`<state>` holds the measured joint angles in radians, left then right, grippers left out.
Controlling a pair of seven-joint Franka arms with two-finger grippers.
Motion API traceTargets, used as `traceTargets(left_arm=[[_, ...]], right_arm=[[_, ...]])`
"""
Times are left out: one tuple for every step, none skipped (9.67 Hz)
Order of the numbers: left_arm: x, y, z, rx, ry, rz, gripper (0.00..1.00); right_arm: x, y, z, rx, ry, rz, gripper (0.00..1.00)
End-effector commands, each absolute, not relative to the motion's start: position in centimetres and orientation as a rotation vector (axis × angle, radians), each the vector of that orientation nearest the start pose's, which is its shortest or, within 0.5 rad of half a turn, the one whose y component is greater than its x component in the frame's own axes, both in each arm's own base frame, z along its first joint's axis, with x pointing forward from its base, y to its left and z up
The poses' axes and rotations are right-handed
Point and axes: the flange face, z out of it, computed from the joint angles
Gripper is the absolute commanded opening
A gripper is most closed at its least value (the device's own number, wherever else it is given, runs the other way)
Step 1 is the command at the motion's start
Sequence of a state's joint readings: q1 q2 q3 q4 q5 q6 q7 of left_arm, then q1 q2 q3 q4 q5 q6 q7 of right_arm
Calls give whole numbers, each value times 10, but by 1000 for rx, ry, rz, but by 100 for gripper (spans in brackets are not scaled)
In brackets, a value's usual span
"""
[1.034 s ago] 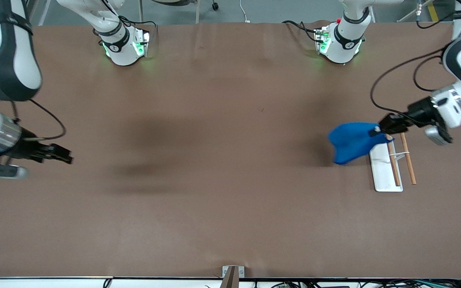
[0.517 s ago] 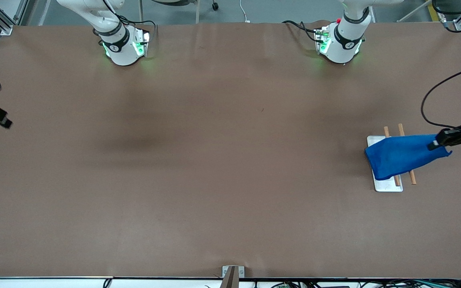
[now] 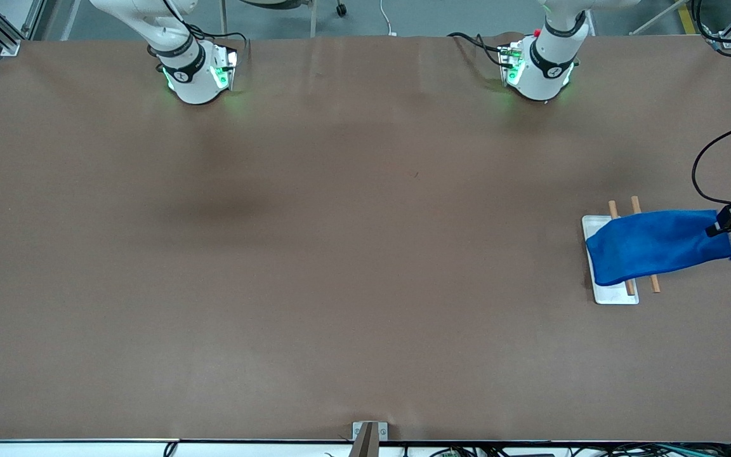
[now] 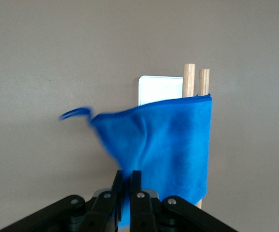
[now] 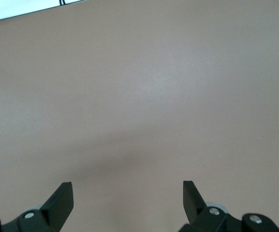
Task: Right arm passes towel to left arm to hang
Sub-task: 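Drape the towel over the wooden dowels with the left gripper and release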
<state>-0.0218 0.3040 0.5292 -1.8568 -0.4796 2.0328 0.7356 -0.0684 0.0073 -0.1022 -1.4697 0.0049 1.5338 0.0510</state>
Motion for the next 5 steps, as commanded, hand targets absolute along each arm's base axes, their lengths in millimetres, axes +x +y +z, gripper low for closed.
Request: traceTargets(left_arm=[[562,259,352,-3385,24,-91,100],[564,259,358,-3379,23,-106,100],[576,258,379,-3357,47,-159,100],[589,259,400,-3305,79,-188,100],[594,247,413,-3244,174,-154,100]], right_arm=[[540,-90,657,-3122,334,-104,100],[540,-89,656,-3121,327,-97,100],[540,-88,654,-3127,275,-80,100],[540,-90,656,-3136,196,-87,100],[540,-91,656,-3143,189,-84,100]])
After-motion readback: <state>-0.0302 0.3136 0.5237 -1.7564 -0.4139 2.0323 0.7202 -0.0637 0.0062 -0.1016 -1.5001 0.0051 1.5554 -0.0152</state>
